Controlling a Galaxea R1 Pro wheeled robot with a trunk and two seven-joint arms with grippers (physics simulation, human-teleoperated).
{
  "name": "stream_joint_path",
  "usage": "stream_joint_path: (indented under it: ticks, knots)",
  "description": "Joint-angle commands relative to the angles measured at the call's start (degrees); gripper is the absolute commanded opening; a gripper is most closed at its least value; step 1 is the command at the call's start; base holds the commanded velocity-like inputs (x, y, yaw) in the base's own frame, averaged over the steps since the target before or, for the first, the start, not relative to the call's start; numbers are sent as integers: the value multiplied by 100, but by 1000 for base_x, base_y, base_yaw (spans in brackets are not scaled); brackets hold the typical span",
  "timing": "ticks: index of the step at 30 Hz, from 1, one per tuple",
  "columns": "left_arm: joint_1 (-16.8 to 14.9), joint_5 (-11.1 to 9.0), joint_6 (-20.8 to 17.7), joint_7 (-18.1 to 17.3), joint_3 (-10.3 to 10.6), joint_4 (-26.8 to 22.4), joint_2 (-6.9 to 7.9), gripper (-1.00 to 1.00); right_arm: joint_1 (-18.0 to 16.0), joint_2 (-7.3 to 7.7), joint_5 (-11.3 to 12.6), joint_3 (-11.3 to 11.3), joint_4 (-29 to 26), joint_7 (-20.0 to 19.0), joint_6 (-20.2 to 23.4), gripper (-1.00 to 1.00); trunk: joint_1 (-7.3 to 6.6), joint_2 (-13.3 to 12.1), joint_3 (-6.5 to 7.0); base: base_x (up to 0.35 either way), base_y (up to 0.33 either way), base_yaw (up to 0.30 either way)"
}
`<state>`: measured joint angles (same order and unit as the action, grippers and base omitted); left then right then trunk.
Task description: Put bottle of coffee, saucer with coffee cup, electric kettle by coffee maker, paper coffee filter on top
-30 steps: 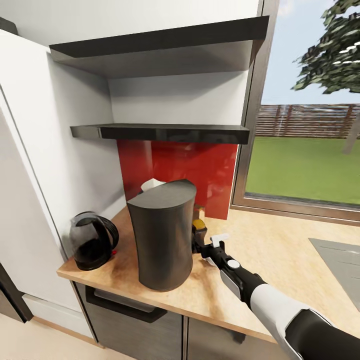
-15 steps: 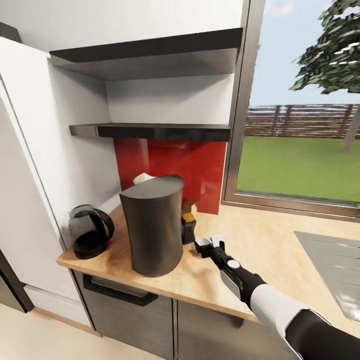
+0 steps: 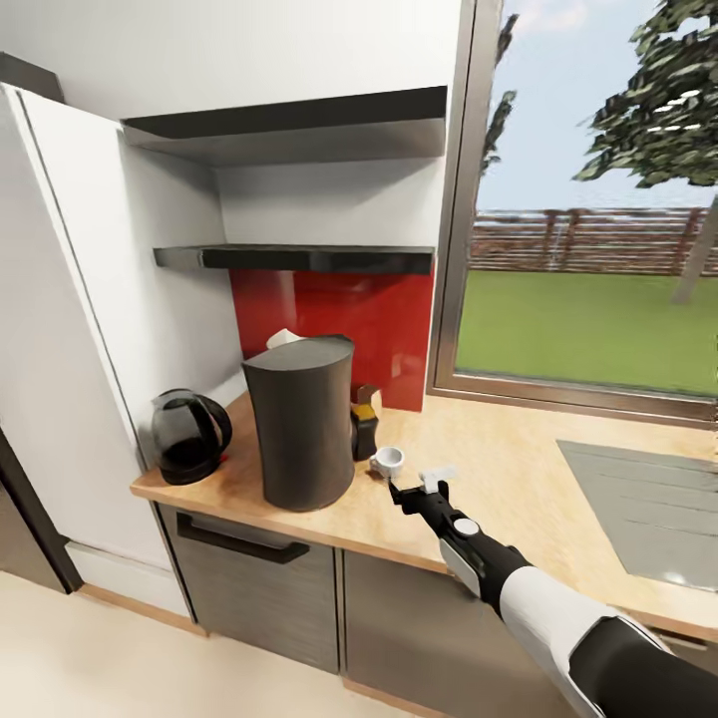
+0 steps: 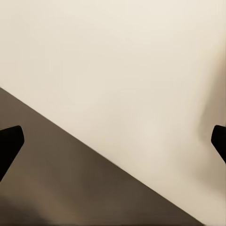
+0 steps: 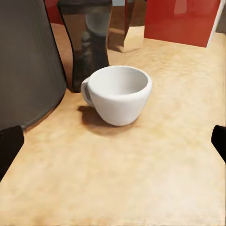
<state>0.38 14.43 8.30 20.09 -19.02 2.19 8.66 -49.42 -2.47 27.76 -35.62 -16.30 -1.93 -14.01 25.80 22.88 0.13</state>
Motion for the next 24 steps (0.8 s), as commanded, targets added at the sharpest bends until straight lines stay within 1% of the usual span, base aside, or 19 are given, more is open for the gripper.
stream_joint_path:
  ticks: [1, 4, 7, 14, 20, 24]
  knots:
    - [-3, 59, 35, 22, -52, 14, 3, 100, -5, 1, 60, -32, 13, -19, -31, 100, -1, 4, -1, -334, -3, 0]
    - [-3, 70, 47, 16, -62, -4, 4, 100, -3, 4, 60, -32, 13, -10, -37, 100, -1, 4, 2, -311, -1, -123]
    - [-6, 69, 88, 11, -58, -24, 4, 100, -4, 7, 50, -32, 13, 2, -55, 100, -1, 4, 8, -147, 0, -226]
    - [-42, 61, 125, 6, -41, -59, 0, 100, 16, 2, 70, -32, 42, 28, -70, 100, -1, 4, 25, -24, 0, -252]
    - [-55, 60, 161, 4, -42, -76, -10, 100, 37, 2, 88, -32, 98, 34, -248, 100, -1, 4, 44, -1, 0, -257]
    - [-55, 60, 183, 4, -50, -101, -12, 100, 37, 1, 100, -32, 100, 34, -270, 100, -1, 4, 57, 0, 0, -257]
